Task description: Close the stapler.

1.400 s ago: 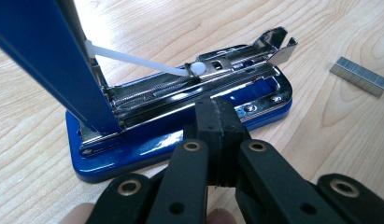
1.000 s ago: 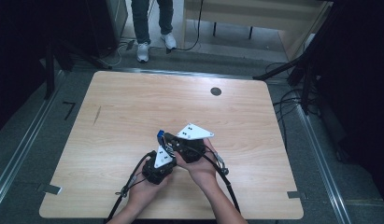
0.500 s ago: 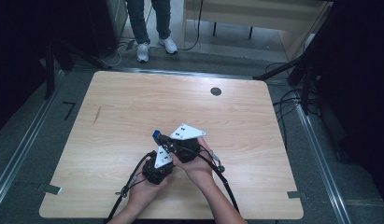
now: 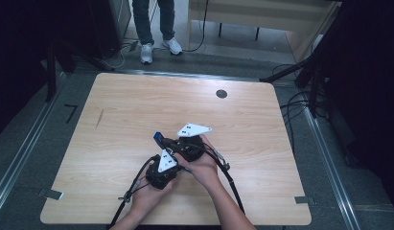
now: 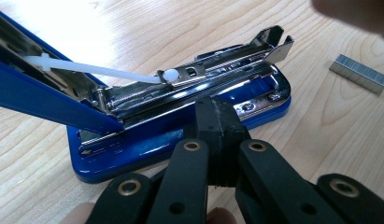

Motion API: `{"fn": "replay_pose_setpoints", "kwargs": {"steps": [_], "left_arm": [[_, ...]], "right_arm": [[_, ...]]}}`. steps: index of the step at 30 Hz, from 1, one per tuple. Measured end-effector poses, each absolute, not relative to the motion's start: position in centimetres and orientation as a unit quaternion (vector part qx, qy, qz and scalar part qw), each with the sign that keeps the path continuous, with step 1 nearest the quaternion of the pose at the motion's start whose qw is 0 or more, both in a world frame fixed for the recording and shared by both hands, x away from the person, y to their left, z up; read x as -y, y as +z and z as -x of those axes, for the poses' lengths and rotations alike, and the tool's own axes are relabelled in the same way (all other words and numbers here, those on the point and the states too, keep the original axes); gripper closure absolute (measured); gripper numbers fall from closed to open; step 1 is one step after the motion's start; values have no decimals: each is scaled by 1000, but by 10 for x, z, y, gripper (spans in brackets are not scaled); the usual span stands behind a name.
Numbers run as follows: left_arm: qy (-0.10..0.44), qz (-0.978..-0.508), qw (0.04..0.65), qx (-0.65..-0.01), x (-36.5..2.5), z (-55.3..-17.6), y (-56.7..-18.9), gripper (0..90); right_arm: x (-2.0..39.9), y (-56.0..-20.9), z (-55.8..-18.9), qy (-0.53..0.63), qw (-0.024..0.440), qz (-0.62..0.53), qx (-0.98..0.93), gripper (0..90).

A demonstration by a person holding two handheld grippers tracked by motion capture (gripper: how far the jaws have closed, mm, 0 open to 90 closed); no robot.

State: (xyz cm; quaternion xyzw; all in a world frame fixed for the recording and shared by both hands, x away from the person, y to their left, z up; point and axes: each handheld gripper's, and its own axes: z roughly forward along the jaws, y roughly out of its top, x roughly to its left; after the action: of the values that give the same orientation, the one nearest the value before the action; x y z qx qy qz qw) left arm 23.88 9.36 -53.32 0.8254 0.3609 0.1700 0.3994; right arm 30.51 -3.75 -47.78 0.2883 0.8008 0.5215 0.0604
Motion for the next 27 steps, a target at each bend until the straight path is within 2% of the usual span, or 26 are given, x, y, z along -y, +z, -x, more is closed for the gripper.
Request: {"fn": "replay_pose_setpoints", "kwargs": {"steps": [24,27], "left_arm": [[174,-826,399,-358,-93,-238,-533,900],[174,-826,398,-359,-93,-238,-533,900]], "right_arm": [[6,-496,-330,439,23,-293,-849,900],[0,-504,-331,419,32,-297,-857,900]]}}
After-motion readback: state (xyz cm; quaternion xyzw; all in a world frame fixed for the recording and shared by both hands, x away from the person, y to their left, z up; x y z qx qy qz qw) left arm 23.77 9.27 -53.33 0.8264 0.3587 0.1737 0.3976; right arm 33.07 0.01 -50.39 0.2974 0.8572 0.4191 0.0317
